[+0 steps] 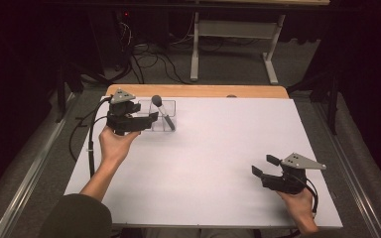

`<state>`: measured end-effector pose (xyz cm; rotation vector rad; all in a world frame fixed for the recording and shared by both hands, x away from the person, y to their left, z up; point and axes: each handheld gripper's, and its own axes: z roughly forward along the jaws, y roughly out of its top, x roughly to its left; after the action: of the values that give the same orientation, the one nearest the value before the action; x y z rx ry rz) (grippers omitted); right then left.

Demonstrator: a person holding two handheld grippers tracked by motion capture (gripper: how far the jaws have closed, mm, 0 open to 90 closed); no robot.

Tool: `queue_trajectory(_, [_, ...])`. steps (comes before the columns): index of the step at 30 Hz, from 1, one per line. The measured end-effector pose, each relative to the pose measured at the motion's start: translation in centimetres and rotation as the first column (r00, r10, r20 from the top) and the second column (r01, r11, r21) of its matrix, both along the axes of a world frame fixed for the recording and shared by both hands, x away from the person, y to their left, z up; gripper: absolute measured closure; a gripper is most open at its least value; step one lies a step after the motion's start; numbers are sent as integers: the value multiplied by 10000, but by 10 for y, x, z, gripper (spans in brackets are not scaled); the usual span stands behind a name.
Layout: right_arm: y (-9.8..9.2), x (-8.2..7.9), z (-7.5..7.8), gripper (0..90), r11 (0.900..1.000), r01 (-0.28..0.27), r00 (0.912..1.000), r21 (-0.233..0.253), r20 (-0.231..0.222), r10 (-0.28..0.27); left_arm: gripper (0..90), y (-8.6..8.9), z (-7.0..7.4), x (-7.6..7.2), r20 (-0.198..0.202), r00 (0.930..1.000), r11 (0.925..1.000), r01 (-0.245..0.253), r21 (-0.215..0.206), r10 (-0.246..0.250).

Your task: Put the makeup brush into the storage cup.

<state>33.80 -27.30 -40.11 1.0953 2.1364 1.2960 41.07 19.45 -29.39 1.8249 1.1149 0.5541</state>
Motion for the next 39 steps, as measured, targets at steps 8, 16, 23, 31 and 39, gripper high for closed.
queue_trajectory(8, [1, 0, 0, 297, 10000, -30, 10000, -17, -36, 30, 311, -3, 2, -6, 38, 9998, 9998, 172, -134, -171])
queue_trajectory(16, [1, 0, 0, 297, 10000, -60, 10000, -26, 17, 60, 299, -4, 0, -13, -47, 9993, 9993, 384, 14, -384])
queue_trajectory(23, [1, 0, 0, 297, 10000, -49, 10000, -37, -5, 49, 291, -5, -4, -17, -126, 9984, 9984, 554, 64, -553])
queue_trajectory(31, [1, 0, 0, 297, 10000, -59, 10000, -44, 2, 59, 292, -5, -7, -21, -168, 9980, 9981, 613, 81, -611])
queue_trajectory(39, [2, -1, 0, 297, 10000, -59, 10000, -54, -24, 59, 292, -3, -8, -25, -133, 9980, 9979, 623, -197, -626])
